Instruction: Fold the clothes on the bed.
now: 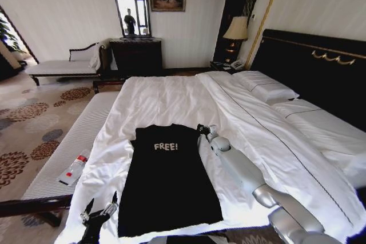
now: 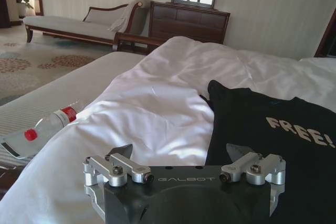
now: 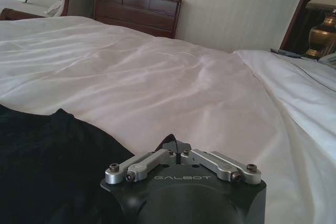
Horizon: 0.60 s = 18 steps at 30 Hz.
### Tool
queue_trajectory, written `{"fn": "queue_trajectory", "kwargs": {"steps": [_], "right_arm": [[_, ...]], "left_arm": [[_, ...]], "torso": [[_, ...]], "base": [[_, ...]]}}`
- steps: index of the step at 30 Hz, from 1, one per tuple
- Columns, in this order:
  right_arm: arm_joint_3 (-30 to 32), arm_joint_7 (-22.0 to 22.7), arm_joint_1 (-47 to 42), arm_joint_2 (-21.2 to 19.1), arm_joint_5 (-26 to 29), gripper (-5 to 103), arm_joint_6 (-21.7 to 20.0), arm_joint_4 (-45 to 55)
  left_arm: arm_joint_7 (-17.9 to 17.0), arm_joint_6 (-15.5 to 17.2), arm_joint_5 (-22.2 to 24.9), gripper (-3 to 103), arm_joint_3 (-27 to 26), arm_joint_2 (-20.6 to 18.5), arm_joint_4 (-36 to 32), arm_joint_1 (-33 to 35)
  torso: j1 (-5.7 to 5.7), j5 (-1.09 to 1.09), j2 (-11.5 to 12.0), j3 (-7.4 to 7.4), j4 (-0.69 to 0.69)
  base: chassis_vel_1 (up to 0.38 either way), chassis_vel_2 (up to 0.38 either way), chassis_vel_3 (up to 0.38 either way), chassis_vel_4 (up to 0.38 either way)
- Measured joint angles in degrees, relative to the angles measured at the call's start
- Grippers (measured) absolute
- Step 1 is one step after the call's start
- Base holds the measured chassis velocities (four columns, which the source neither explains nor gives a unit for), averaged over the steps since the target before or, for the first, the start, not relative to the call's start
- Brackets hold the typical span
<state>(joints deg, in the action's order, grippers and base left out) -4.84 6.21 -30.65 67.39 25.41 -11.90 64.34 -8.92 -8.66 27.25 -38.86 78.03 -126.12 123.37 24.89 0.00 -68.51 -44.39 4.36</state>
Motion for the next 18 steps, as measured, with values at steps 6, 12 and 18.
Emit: {"fn": "queue_trajectory", "kwargs": {"steps": [6, 12, 18], "right_arm": [[-3.7, 0.7, -2.3, -0.3, -0.9, 0, -0.7, 7.9], [-10.2, 2.1, -5.0, 2.3, -7.2, 0, -0.7, 11.8], [-14.0, 2.6, -4.8, 5.2, -9.2, 0, 0.8, 8.2]], "left_arm": [[0.0, 0.0, 0.0, 100, -0.1, 0.0, 0.1, 0.0], [0.0, 0.1, 0.1, 100, -0.3, 0.0, -0.3, 0.3], [0.3, -0.2, 0.5, 100, -1.2, 0.1, -0.3, 0.9]], "torso": [[0.01, -0.01, 0.0, 0.0, -0.03], [0.0, 0.0, 0.0, 0.01, -0.02], [0.01, -0.01, 0.0, 0.0, -0.02]], "base": [[0.0, 0.0, 0.0, 0.0], [0.0, 0.0, 0.0, 0.0], [0.0, 0.0, 0.0, 0.0]]}}
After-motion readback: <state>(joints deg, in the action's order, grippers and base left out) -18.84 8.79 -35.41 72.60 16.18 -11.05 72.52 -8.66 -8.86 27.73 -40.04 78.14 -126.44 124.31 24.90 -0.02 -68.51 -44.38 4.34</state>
